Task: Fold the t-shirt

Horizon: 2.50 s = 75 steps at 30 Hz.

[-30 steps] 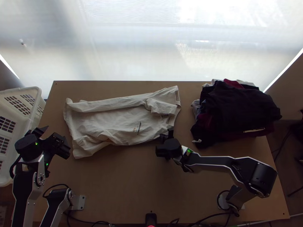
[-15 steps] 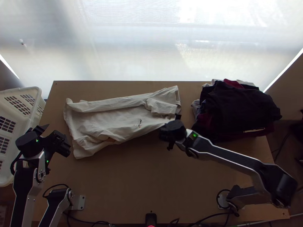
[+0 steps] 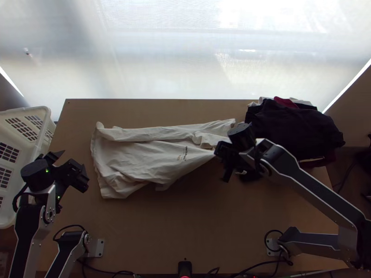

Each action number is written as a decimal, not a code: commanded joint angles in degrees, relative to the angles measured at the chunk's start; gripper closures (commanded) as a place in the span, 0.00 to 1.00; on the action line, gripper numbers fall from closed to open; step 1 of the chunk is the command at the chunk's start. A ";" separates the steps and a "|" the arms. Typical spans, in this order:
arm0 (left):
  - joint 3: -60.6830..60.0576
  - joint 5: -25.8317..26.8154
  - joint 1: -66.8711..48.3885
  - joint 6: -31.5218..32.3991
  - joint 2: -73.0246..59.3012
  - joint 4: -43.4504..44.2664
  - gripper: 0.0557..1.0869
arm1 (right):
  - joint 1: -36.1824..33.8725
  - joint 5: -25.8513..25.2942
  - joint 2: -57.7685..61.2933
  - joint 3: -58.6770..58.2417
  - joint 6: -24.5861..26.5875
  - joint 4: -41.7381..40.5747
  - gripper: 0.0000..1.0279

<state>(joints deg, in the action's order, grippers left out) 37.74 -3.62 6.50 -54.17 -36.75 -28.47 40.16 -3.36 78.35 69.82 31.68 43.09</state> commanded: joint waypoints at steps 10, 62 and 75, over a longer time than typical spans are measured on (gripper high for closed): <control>10.16 4.50 -14.68 14.53 -17.74 -25.85 0.05 | -3.60 3.27 2.07 1.02 -3.29 3.05 0.97; 19.04 9.15 -9.58 14.89 -28.90 -35.34 0.96 | -3.60 3.27 4.80 3.39 -9.80 3.67 0.97; 41.37 11.18 8.09 2.76 -25.12 -51.07 0.96 | -8.96 5.73 9.19 6.64 -16.65 8.06 0.93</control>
<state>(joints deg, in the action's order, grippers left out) 71.40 6.90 7.62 -47.24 -63.46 -75.57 34.04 1.48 85.14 75.46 18.50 50.28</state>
